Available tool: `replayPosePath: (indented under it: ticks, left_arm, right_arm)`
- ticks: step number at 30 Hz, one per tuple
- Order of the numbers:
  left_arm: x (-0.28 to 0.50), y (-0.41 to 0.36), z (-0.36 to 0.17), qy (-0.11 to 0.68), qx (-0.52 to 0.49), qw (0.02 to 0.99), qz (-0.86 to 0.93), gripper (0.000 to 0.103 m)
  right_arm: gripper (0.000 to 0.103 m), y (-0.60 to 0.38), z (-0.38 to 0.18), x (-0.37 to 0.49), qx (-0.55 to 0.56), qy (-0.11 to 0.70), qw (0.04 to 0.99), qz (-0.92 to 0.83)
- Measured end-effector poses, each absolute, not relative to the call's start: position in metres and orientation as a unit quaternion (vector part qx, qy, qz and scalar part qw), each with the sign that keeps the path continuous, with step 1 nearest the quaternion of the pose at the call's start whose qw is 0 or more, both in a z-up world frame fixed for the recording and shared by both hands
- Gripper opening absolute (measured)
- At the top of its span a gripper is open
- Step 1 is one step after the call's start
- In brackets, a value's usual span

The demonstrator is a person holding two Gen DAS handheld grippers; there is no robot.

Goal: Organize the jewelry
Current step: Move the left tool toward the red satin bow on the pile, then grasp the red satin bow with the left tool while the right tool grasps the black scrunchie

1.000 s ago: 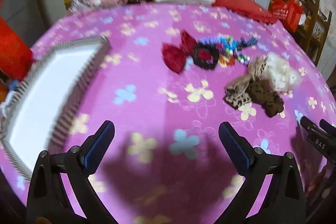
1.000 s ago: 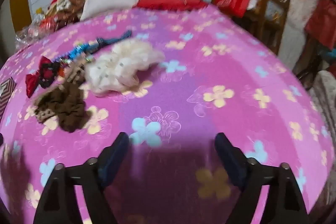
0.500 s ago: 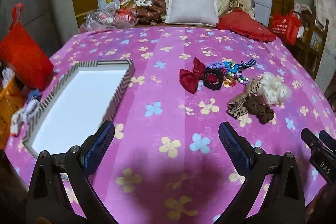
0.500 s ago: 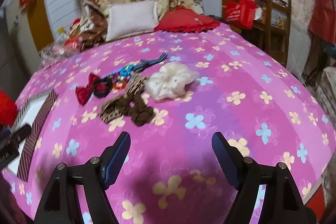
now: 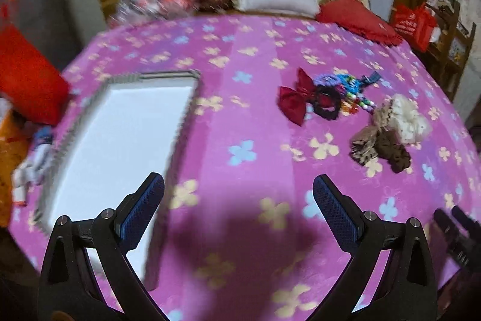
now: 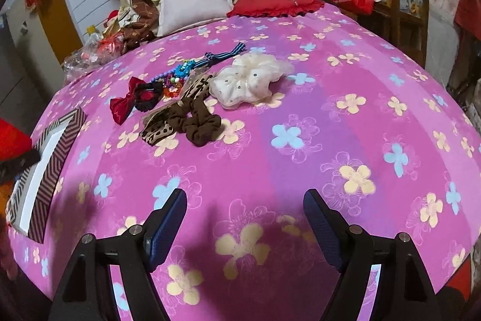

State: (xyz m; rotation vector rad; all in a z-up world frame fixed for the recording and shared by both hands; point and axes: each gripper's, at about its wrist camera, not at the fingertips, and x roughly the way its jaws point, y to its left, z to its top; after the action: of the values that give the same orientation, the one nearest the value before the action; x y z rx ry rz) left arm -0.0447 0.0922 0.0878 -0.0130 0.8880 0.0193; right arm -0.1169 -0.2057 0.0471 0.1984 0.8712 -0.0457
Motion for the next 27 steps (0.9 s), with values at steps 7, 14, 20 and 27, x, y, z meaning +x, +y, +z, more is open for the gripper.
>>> replayPosePath:
  ticks: [7, 14, 20, 27]
  left_arm:
    - [0.034, 0.075, 0.076, 0.457, 0.013, 0.888, -0.049, 0.082]
    - [0.111, 0.068, 0.052, 0.488, -0.039, 0.866, -0.100, 0.078]
    - [0.141, 0.049, 0.031, 0.506, -0.033, 0.849, -0.145, 0.065]
    - [0.126, 0.062, 0.028, 0.529, -0.089, 0.832, -0.143, 0.005]
  right_arm:
    - [0.077, -0.210, 0.041, -0.114, 0.109, 0.429, 0.896, -0.012]
    - [0.077, -0.215, 0.032, -0.099, 0.103, 0.442, 0.891, -0.011]
    - [0.077, -0.219, 0.028, -0.088, 0.112, 0.445, 0.888, -0.011]
    - [0.077, -0.211, 0.030, -0.086, 0.097, 0.443, 0.891, -0.004]
